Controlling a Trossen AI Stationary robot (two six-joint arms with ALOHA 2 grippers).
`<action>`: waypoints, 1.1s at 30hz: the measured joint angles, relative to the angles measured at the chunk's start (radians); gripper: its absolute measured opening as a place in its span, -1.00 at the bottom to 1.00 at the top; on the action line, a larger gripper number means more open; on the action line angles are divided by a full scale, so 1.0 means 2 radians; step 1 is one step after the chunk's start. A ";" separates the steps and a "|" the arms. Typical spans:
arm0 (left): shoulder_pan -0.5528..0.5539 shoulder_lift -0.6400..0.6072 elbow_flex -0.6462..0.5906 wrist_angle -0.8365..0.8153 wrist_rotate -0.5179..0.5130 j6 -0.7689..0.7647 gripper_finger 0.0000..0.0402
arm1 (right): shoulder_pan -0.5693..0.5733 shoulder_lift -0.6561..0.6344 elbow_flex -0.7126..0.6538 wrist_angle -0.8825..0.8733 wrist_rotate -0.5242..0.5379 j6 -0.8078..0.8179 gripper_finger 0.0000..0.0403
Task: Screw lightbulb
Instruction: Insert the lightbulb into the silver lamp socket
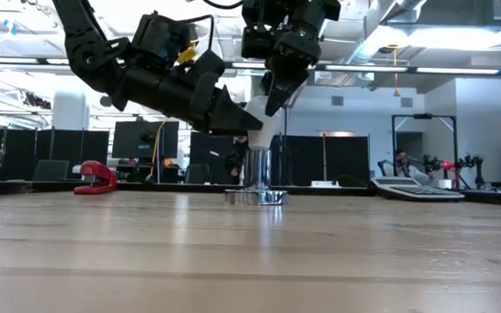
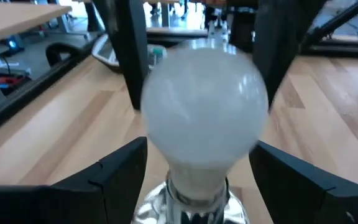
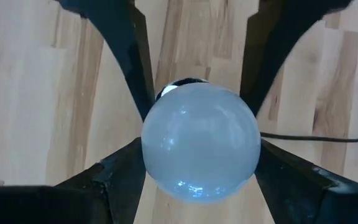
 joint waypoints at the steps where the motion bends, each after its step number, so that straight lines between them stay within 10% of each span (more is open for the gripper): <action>1: 0.000 0.000 0.000 0.002 0.000 0.001 0.36 | 0.001 0.003 0.001 0.000 0.000 0.000 0.40; 22: 0.000 0.066 -0.001 0.090 0.002 -0.018 0.36 | 0.004 0.009 0.021 -0.007 0.002 -0.004 0.40; 33: 0.000 0.065 -0.001 0.087 -0.002 -0.021 0.36 | 0.007 0.017 0.022 0.009 0.006 0.188 0.40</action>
